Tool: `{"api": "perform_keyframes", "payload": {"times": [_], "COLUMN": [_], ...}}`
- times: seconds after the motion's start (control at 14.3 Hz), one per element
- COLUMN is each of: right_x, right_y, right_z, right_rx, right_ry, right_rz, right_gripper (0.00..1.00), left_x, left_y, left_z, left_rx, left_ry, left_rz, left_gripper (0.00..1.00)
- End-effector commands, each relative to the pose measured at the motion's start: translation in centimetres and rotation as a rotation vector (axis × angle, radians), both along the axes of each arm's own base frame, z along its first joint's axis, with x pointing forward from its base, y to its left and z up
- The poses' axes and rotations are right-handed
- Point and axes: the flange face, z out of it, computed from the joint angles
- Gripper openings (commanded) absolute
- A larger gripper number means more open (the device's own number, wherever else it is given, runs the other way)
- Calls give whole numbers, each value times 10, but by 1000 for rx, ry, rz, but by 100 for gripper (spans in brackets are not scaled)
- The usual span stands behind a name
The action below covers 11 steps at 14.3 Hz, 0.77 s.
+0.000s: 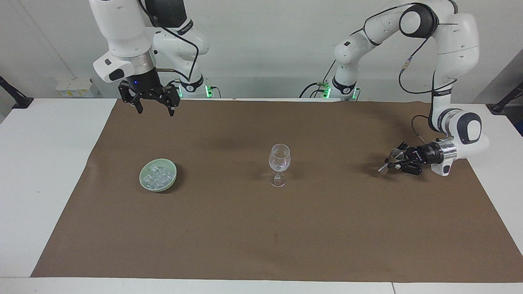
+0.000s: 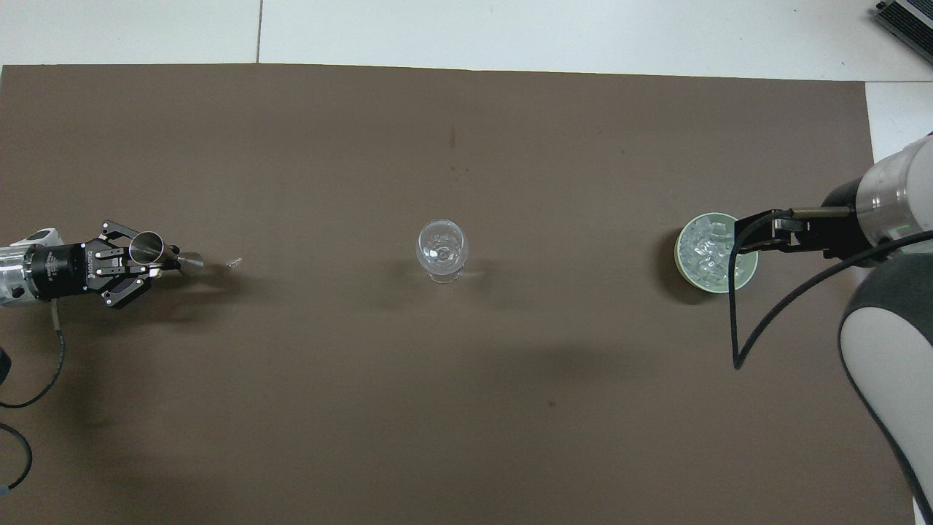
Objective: Pour wine and add ice with both arms
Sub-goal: 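Lower the metal cup onto the table with the left gripper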
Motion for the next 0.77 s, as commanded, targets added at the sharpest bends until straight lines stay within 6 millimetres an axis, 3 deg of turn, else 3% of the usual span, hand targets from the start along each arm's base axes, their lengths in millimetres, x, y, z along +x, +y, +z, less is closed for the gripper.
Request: {"api": "perform_keyframes", "payload": {"times": [0.0, 0.7], "right_x": [-7, -7], "right_y": [-4, -4], "right_z": [1, 1], "right_rx": [13, 13], "right_ry": [8, 8], "right_rz": [14, 14], "right_gripper": [100, 100], "left_x": [4, 7], "left_y": [4, 8], "left_z": [-8, -23], "left_rx": [-14, 11], "left_ry": [14, 18], "left_rz": [-21, -29], "left_gripper": [0, 0]}}
